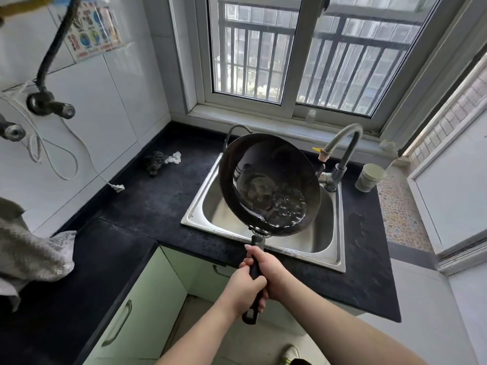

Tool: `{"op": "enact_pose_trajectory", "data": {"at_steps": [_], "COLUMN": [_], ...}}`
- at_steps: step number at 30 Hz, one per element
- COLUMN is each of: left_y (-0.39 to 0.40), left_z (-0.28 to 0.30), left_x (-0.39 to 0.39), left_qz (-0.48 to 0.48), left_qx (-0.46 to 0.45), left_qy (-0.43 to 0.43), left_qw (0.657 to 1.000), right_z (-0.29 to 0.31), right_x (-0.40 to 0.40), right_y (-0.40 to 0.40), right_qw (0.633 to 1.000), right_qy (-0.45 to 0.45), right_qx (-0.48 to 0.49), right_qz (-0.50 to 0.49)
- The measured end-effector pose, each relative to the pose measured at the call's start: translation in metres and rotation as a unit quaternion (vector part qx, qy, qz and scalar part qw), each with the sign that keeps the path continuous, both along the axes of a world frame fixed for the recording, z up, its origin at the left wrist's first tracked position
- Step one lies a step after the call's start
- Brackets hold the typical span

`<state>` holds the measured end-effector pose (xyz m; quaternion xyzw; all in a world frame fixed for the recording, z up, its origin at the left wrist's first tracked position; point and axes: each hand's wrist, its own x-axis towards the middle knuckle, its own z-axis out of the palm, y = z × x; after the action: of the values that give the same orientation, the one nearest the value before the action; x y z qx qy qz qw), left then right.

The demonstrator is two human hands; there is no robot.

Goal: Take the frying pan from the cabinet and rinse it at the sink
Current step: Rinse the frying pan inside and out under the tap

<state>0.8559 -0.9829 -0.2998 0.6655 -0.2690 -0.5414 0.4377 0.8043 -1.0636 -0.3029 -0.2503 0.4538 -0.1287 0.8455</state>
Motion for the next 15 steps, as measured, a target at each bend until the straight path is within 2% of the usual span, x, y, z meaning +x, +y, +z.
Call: {"op": "enact_pose_trajectory", "data": {"at_steps": [7, 15], "left_y": [-0.009, -0.018], "left_z": [0.007, 0.011], "left_x": [-0.006, -0.016], "left_qz": [0.023, 0.024], "left_qx": [-0.042, -0.047], "left_qy": [0.041, 0.017], "left_qw": [0.998, 0.998], "right_z": [0.009, 0.006], "right_x": [-0.004, -0.013], "right_y": [-0.011, -0.025], "right_qw": [0.994, 0.994], "right_qy": [0.048, 0.03], "right_qx": [-0.1, -0.097], "right_qz": [0.022, 0.051]}}
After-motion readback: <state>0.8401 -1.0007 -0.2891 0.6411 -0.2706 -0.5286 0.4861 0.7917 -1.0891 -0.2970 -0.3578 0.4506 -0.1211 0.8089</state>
